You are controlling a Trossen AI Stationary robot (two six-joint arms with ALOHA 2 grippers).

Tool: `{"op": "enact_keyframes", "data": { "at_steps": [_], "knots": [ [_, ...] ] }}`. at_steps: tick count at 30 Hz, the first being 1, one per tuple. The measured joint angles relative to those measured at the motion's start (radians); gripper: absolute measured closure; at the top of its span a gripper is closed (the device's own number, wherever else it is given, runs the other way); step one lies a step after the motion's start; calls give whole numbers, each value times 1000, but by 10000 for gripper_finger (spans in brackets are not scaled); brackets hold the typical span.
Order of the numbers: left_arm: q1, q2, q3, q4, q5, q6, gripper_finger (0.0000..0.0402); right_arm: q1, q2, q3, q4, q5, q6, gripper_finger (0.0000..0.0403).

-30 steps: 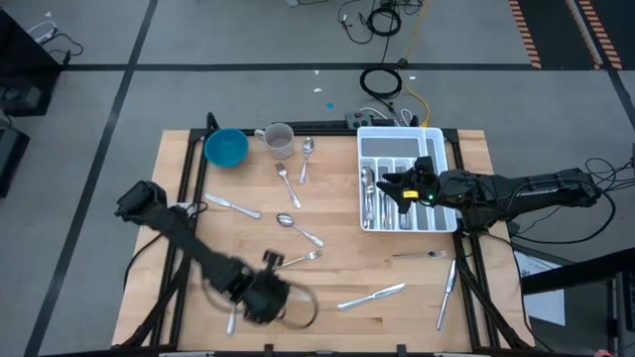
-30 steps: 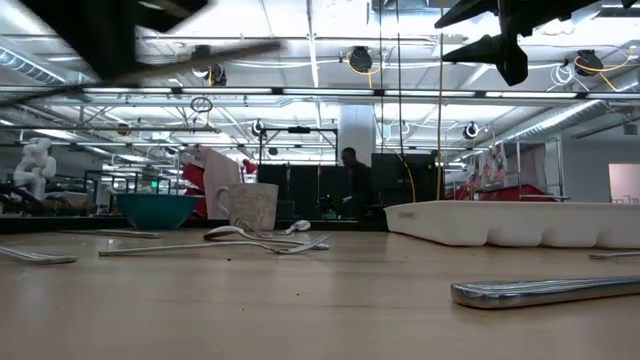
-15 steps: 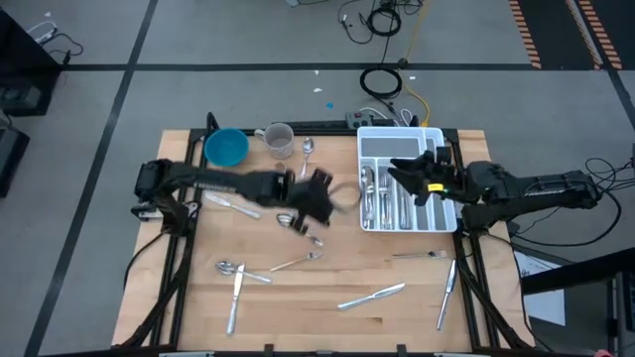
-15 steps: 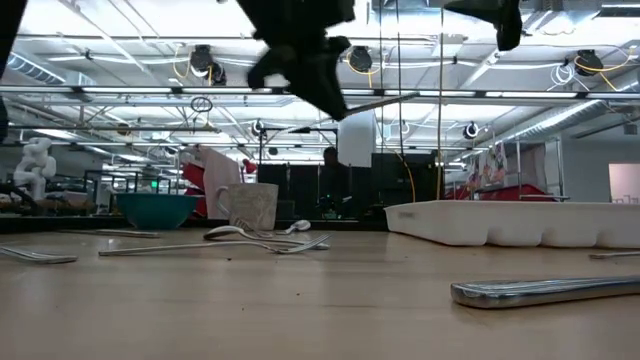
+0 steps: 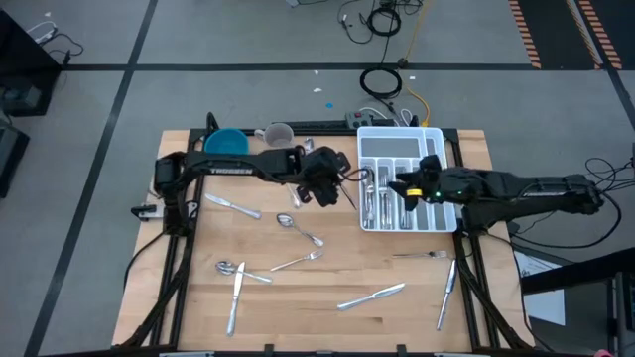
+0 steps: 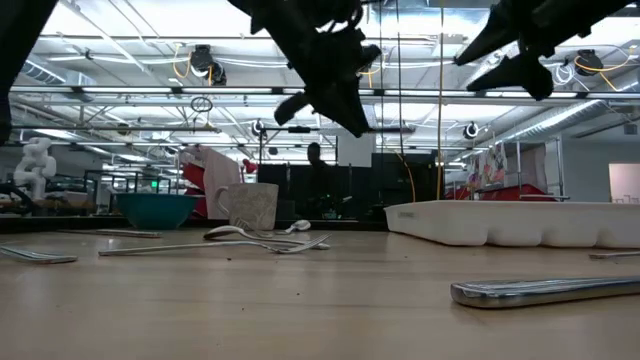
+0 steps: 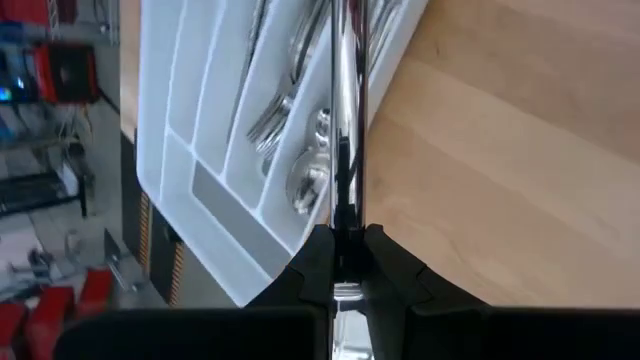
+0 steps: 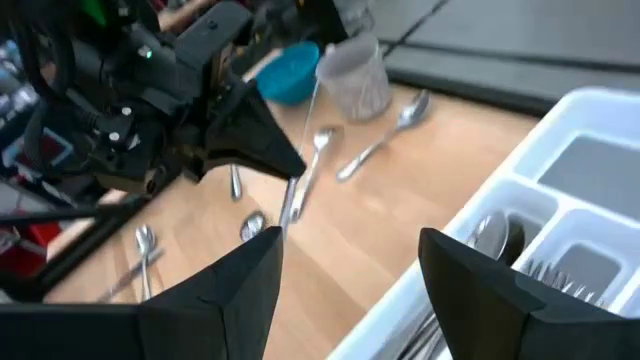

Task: Sort silverware
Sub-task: Put the table knife in the silverware tray

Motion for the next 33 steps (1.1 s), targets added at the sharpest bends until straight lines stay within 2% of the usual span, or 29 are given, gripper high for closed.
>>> {"op": "enact_keyframes", "data": {
  "at_steps": [5,11,15,22,33],
  "knots": [
    [-28,85,81,7,-28,104,372,-62,80,0,-13,-155,-9,177],
    [-70,135,196,3,-57,130,372,-136,151,0,-70,-328,-54,177],
    [-85,137,247,14,-38,128,372,-175,161,0,-80,-345,-105,177],
    [-90,155,254,19,-11,102,372,-223,169,1,-11,-425,-161,177],
    [-89,191,254,45,-23,102,372,-222,289,2,70,-517,-189,176]
  ]
}}
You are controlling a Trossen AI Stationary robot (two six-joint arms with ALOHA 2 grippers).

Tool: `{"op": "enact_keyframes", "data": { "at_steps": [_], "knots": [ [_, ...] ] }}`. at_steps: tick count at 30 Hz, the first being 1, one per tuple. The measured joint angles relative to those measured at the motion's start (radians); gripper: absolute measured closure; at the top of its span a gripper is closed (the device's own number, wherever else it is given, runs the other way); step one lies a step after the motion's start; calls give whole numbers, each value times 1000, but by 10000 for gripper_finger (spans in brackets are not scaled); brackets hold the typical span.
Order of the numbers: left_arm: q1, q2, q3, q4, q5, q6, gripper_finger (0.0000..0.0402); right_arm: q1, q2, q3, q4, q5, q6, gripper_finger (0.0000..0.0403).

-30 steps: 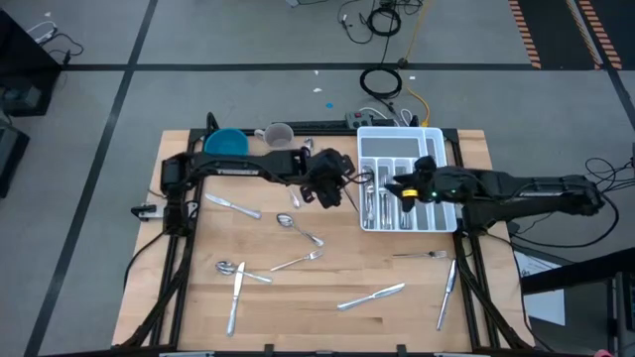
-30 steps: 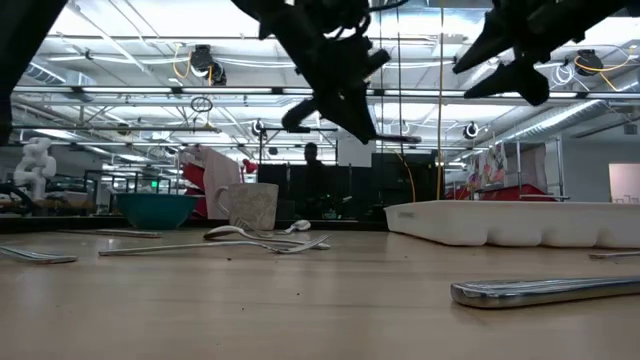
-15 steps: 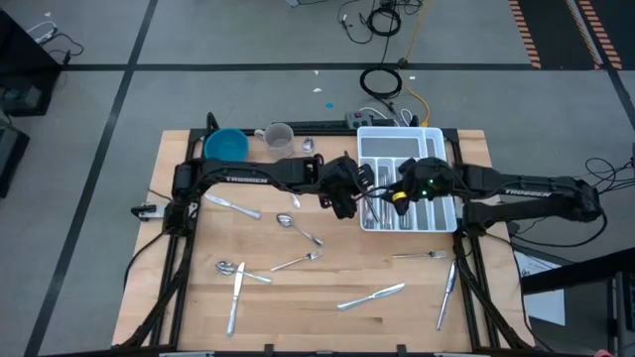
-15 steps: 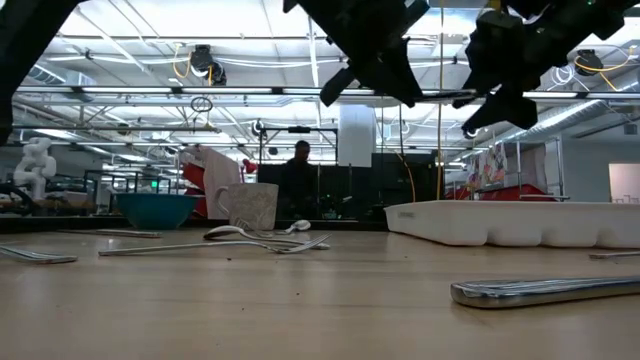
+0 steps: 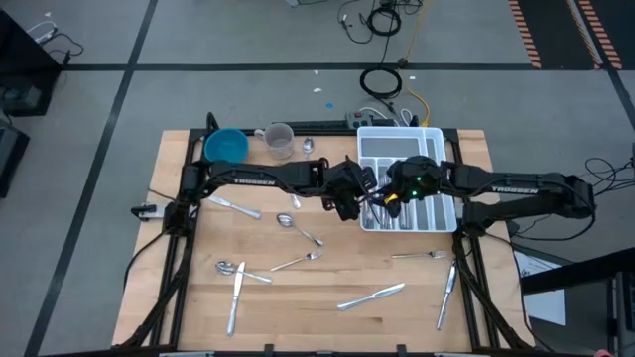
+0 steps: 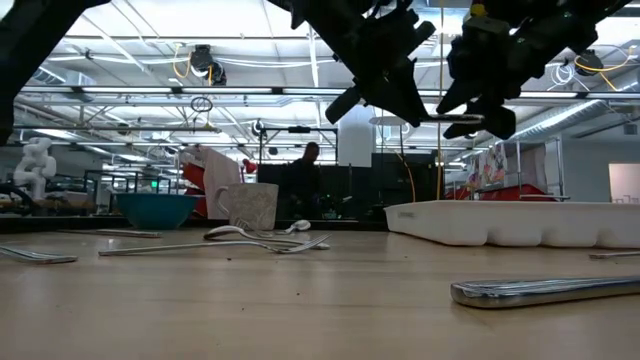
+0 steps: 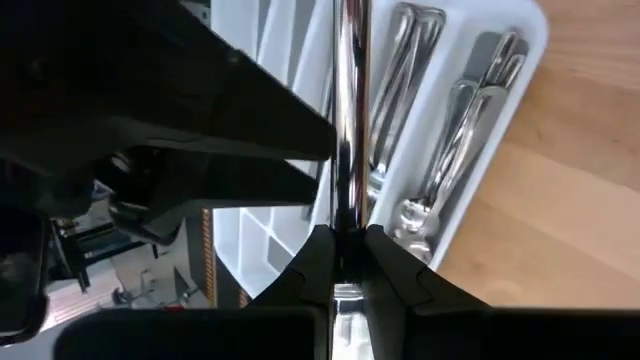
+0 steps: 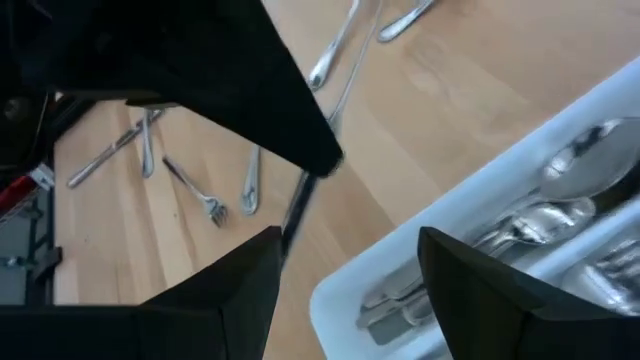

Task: Sort silverware
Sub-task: Put the table knife in the silverware tray

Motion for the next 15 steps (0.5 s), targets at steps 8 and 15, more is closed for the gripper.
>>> {"op": "enact_keyframes", "data": {
  "at_steps": [8,15],
  "knots": [
    [-2,-1,0,29,7,-27,372,0,37,0,46,-30,-2,176],
    [-6,-1,-1,27,2,-53,372,2,70,0,44,-34,-14,257]
  ]
}}
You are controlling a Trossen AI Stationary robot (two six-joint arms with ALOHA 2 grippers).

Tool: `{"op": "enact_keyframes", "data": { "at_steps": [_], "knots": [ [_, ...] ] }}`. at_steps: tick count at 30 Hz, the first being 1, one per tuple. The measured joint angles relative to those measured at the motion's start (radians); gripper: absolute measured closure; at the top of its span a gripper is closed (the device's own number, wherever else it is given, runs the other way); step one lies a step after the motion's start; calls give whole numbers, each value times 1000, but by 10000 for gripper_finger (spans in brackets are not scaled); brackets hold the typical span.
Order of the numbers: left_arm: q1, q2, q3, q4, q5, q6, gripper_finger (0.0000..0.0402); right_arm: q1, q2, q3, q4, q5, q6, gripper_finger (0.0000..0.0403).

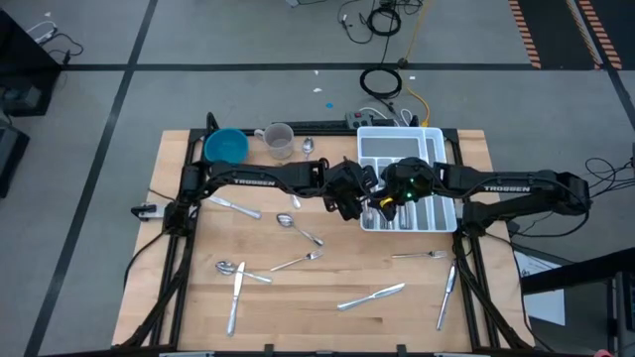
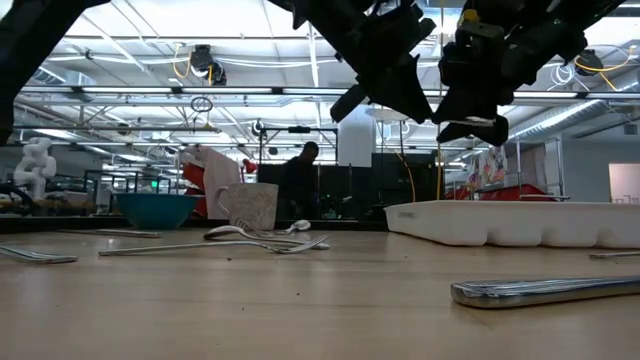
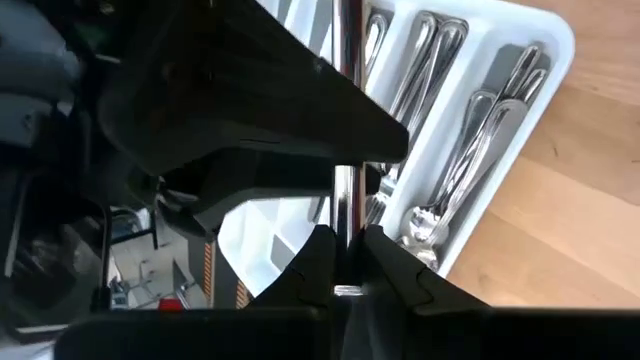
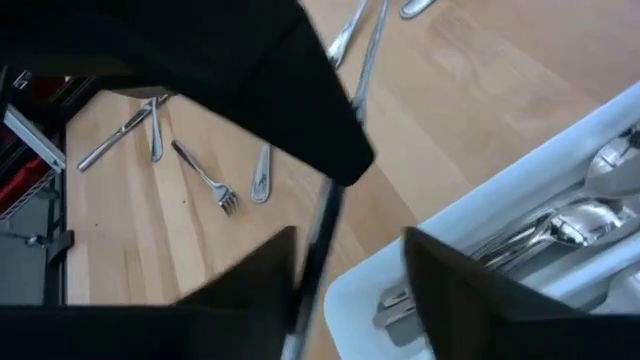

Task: Sort silverware
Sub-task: Put the table knife in the silverware tray

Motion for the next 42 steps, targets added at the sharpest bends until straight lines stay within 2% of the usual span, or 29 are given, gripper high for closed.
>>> {"op": "enact_keyframes", "data": {
  "at_steps": [3,6,9,13,17,21,25,29,32,36,40,42],
  "knots": [
    [0,0,0,-8,-8,-6,372,1,-11,0,-2,21,-31,369],
    [0,-2,3,-7,4,-10,390,0,-22,-1,-13,56,-49,393],
    [-3,-2,2,6,3,-50,395,-1,-28,-1,-9,61,-14,398],
    [10,-2,1,65,-78,-155,389,-1,-27,-1,-10,58,24,400],
    [17,-2,1,98,-114,-209,379,-1,-28,-1,17,76,79,401],
    [17,-2,1,131,-220,-268,374,-26,-28,-1,-17,121,157,402],
    [28,-23,1,205,-301,-421,373,-77,-28,-1,-68,181,213,402],
    [45,-74,2,197,-350,-629,373,-118,-47,-41,-7,200,279,402],
    [55,-129,0,161,-352,-739,372,-134,-106,-139,90,209,380,402],
    [61,-210,1,137,-348,-838,372,-138,-266,-304,207,220,533,403],
    [63,-290,1,106,-266,-947,372,-125,-436,-420,288,244,629,403],
    [62,-332,1,94,-202,-1016,372,-110,-518,-452,277,290,663,403]
  ]
}}
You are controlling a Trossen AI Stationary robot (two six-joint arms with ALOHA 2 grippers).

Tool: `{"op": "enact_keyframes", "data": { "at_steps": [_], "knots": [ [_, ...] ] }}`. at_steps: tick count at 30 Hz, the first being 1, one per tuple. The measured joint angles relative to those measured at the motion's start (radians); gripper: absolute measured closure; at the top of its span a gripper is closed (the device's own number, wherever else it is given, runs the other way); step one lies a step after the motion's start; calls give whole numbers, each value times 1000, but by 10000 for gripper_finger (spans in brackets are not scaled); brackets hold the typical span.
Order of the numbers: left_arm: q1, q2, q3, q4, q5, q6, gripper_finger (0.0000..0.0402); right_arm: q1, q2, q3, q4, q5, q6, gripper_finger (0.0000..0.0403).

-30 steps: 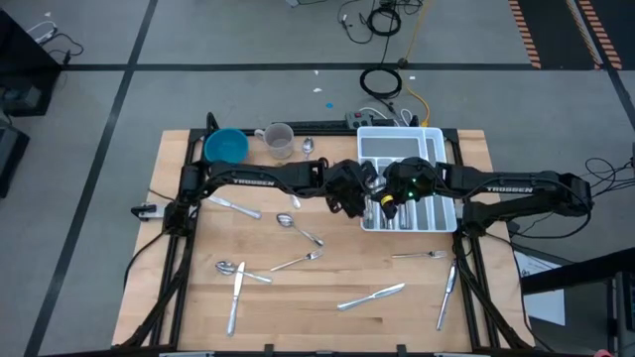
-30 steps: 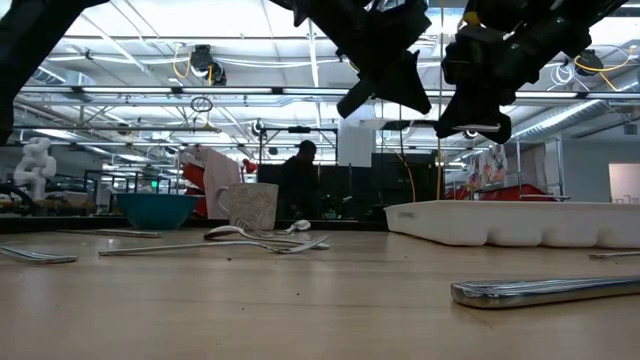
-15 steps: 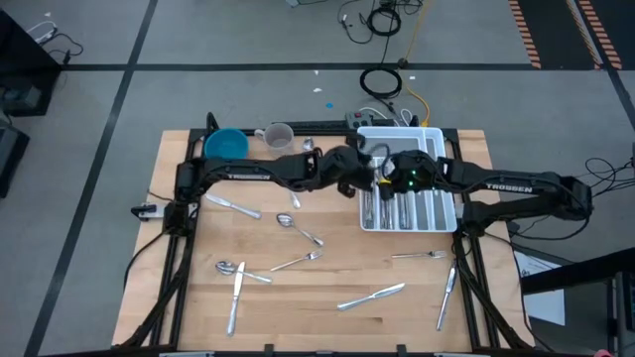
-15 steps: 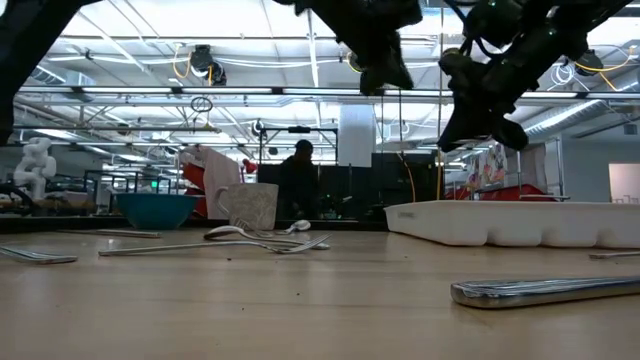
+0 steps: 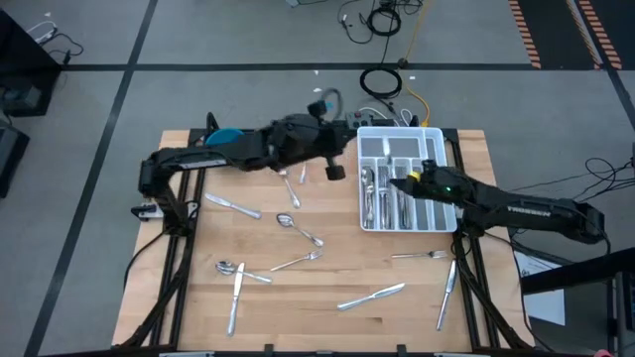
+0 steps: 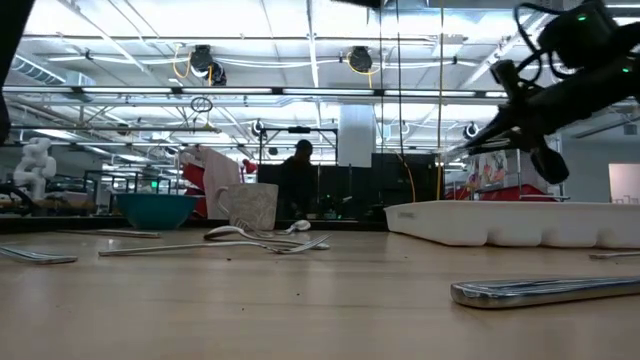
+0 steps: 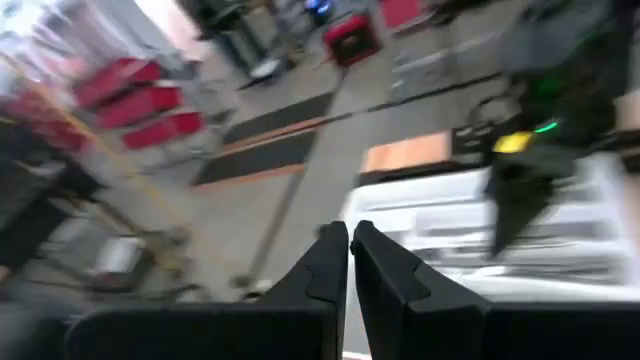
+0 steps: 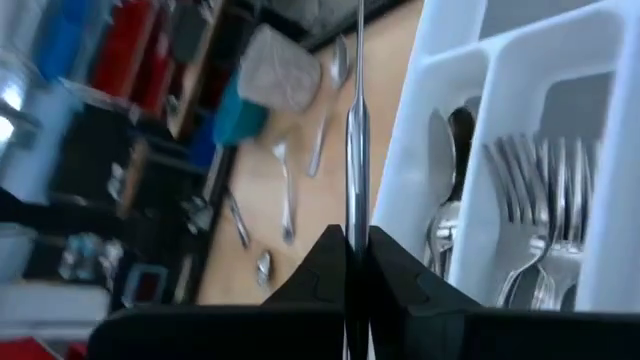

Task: Sort silverware
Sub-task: Put the table knife in the silverware tray

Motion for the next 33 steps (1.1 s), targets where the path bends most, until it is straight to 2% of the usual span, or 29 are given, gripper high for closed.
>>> {"op": "enact_keyframes", "data": {
  "at_steps": [4,11,18,26,33],
  "knots": [
    [-4,-80,2,-61,95,-106,372,26,-115,-21,-139,56,21,403],
    [-18,-161,1,-154,110,-163,372,86,-191,-21,-328,85,74,403],
    [-19,-173,0,-240,110,-189,372,139,-200,-21,-453,106,150,403],
    [-19,-173,0,-246,109,-189,372,175,-198,-21,-622,109,242,403],
    [-19,-173,0,-245,109,-189,372,182,-193,-21,-635,104,241,403]
  ]
}}
